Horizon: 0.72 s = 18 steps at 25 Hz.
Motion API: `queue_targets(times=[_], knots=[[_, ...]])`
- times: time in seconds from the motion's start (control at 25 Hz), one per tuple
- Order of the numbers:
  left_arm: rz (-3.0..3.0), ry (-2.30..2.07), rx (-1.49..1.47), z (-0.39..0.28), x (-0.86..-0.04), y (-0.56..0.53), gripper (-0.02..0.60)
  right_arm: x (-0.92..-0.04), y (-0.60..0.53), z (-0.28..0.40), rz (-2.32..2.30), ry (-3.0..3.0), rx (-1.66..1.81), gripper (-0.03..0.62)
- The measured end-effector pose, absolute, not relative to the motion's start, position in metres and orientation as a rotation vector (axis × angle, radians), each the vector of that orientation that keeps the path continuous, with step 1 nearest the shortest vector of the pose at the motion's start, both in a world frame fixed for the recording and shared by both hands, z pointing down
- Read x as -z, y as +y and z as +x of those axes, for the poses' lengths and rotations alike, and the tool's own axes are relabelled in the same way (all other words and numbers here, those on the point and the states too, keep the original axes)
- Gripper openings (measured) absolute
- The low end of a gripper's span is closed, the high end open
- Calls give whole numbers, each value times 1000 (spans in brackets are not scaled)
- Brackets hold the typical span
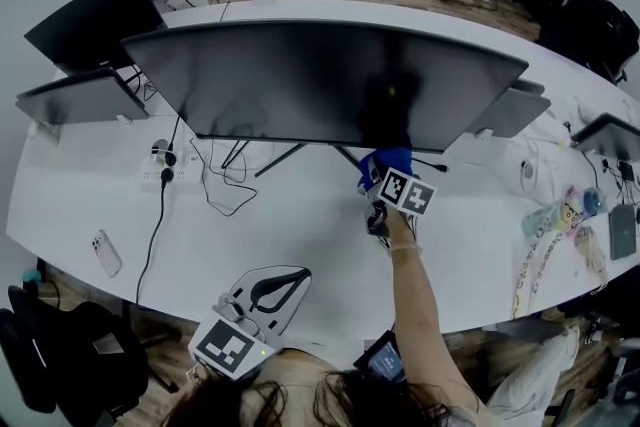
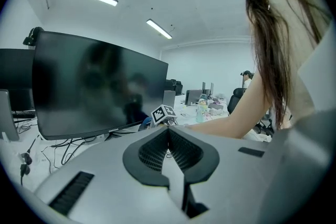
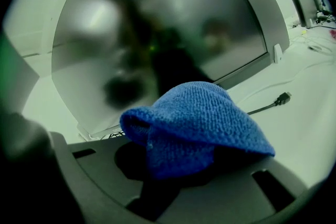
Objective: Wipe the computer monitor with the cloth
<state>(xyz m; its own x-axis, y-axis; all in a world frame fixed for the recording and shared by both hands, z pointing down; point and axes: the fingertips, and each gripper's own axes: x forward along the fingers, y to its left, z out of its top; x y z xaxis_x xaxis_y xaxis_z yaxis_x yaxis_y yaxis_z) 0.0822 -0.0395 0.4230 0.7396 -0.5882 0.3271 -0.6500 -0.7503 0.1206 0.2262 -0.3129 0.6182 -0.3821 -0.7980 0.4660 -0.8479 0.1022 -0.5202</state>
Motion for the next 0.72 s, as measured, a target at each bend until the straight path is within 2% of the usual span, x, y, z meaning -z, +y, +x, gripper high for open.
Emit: queue_targets(times=[0.72], knots=[[2738,-942,-357,49,-420,-49,9,-619,-317,197,1763,-2264,-1108,86]])
